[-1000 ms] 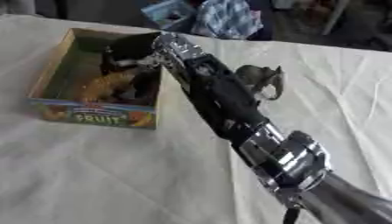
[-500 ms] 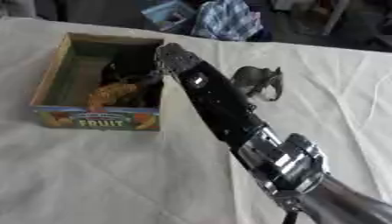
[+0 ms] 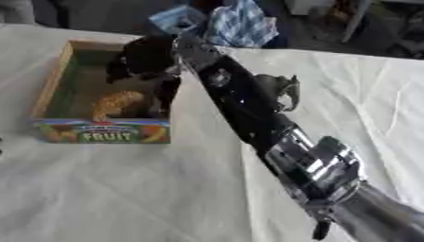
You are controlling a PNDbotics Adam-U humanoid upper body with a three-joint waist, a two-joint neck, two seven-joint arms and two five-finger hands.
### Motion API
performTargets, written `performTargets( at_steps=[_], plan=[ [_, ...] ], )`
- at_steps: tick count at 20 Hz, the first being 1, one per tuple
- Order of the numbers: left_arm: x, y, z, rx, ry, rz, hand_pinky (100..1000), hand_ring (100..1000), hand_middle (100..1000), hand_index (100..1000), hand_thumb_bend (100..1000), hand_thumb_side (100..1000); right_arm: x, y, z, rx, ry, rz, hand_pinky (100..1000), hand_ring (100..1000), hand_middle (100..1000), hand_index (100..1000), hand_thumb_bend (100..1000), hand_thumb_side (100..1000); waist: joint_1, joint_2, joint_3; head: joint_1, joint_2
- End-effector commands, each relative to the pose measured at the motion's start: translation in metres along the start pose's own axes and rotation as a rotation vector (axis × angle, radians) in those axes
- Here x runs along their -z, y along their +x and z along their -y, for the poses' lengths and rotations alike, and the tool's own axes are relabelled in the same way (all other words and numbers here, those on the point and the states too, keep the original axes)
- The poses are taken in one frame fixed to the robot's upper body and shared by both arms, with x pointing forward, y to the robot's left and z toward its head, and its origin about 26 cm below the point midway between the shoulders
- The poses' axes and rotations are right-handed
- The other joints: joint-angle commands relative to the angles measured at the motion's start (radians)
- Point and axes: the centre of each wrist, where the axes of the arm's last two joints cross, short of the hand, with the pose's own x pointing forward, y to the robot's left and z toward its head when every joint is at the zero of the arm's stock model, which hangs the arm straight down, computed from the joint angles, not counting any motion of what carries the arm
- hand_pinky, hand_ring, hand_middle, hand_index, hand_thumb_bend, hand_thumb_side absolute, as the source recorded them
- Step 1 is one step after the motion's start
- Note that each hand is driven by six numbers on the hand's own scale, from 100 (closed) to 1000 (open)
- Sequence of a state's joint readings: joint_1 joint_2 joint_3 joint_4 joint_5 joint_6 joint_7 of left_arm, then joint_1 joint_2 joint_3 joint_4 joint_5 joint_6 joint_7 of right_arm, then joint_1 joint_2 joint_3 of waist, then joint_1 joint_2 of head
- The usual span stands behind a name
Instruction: Pick up objects on the table and place them in the box.
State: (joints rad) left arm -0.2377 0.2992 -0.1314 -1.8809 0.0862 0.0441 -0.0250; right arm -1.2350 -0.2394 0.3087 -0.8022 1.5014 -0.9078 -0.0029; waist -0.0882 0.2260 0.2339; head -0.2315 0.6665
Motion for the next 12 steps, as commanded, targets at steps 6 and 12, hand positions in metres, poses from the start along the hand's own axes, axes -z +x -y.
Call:
performTargets(
  at_steps=[6, 12],
  plan=[
    [-0.003, 0.002, -0.009, 0.03, 0.021, 0.002, 529, 578, 576, 715, 767, 409, -0.051, -0.027, 0.047, 0.002, -0.107, -0.047, 836, 841, 890, 949, 419, 540, 0.005, -0.03, -0.031, 0.026, 0.006],
    [-0.004, 0.001, -0.011, 0.036, 0.032, -0.002, 529, 578, 576, 715, 767, 410, -0.108, -0.045, 0.038, 0.147, -0.074, -0.131, 831, 832, 881, 946, 342, 515, 0.006, -0.028, -0.054, 0.036, 0.003]
  ],
)
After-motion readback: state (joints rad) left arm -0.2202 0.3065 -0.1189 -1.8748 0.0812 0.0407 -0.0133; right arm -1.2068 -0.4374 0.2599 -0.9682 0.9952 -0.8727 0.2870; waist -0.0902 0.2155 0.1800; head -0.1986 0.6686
